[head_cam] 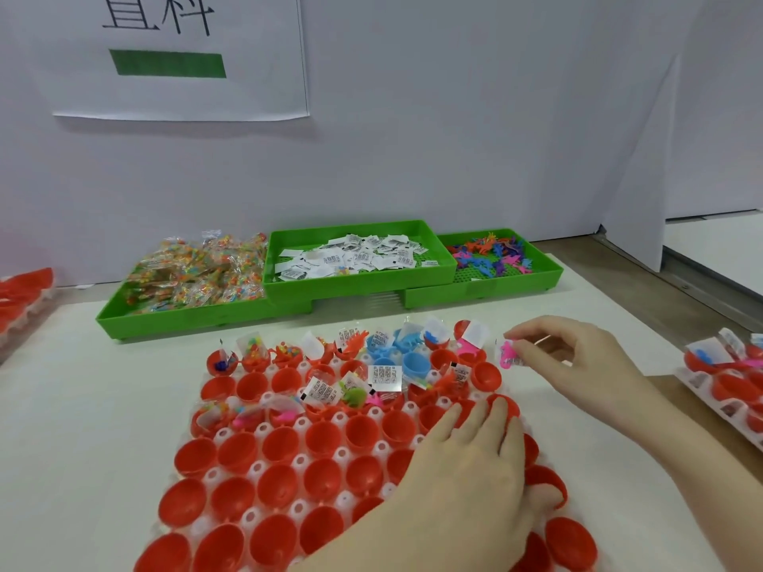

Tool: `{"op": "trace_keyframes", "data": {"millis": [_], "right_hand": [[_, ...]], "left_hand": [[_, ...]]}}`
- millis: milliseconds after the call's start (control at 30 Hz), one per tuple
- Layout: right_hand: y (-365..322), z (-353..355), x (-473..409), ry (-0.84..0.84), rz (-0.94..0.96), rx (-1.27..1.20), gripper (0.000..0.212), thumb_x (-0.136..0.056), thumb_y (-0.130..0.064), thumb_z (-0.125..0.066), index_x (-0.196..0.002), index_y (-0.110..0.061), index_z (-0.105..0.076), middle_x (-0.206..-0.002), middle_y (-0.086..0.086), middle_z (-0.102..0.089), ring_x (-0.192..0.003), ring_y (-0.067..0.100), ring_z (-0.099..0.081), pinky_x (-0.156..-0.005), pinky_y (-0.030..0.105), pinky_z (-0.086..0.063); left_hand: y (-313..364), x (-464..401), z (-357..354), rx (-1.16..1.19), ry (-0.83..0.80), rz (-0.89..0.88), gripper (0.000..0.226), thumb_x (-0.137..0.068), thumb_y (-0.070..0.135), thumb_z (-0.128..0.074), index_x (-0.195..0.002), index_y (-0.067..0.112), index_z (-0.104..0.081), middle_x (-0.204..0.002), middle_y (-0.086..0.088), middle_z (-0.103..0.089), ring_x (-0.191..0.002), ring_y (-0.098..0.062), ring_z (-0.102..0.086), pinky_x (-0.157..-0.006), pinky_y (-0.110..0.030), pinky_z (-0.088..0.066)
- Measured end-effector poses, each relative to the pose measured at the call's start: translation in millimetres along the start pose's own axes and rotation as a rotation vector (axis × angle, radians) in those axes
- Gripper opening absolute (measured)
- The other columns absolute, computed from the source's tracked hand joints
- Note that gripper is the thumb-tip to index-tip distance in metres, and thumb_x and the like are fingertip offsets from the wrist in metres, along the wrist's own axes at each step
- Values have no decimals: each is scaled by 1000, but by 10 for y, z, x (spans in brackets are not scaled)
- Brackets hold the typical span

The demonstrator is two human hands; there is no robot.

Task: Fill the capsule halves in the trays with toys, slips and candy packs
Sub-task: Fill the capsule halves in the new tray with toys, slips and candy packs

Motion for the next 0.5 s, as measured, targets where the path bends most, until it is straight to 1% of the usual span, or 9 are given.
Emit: {"op": "trace_keyframes", "data": {"millis": [33,67,133,200,267,367,433,500], "right_hand": [[-14,-45,12,-21,20,29,23,-85,-8,-60,-78,-29,-64,-81,-12,-65,-75,5,-62,-66,8,-44],[-22,-94,22,-41,40,69,20,-85,-6,-60,-82,-25,-66,-83,-10,-65,-75,5,-61,-67,9,-44],[-29,-190,29,-71,83,168,16,-86,-6,-59,-92,-15,-69,-87,-4,-64,-74,7,-58,-69,13,-43],[-24,-249,18,-89,124,250,16,-87,-8,-57,-98,-12,-69,-88,-1,-59,-72,6,-52,-72,18,-42],[-24,-277,1,-107,145,304,18,-89,-11,-54,-101,-13,-67,-89,-3,-55,-72,5,-47,-75,18,-40],[-33,-289,-28,-127,168,363,18,-90,-14,-53,-102,-15,-67,-94,-2,-55,-78,6,-46,-75,16,-37],[-43,-294,-49,-145,179,427,18,-91,-17,-52,-102,-16,-66,-97,-1,-55,-82,10,-50,-75,17,-37],[-50,-314,-74,-195,173,508,18,-92,-20,-51,-103,-17,-65,-101,1,-54,-91,15,-54,-79,21,-40]], "left_hand": [[-3,-25,-5,1,-27,7,66,-98,46,-23,-148,10,1,-156,-6,7,-143,-18,8,-113,-31,10],[-17,-54,14,-12,-11,25,67,-98,46,-23,-147,8,1,-156,-8,8,-143,-20,9,-113,-32,11],[-47,-115,-25,-46,-11,38,69,-98,47,-23,-147,4,-1,-156,-12,6,-143,-23,8,-113,-33,12],[-49,-143,-33,-46,-48,40,71,-97,49,-21,-147,2,-3,-155,-14,3,-143,-24,7,-113,-34,12],[-53,-168,-49,-50,-83,29,71,-97,49,-20,-147,2,-4,-155,-15,1,-143,-24,6,-113,-33,12],[-54,-175,-52,-56,-102,36,71,-97,49,-20,-147,1,-4,-155,-16,1,-143,-24,5,-112,-33,12],[-45,-172,-55,-58,-104,36,71,-97,49,-20,-146,0,-4,-155,-16,1,-143,-25,5,-113,-33,12],[-46,-171,-58,-47,-95,35,72,-97,49,-21,-146,-1,-4,-155,-17,1,-143,-25,5,-113,-33,11]]}}
Point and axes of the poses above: each hand's wrist, its own x-axis away from the middle knuckle, its own z-axis out of the back of the hand, y = z × x, the point moved 5 cm from there along -x, towards the middle knuckle
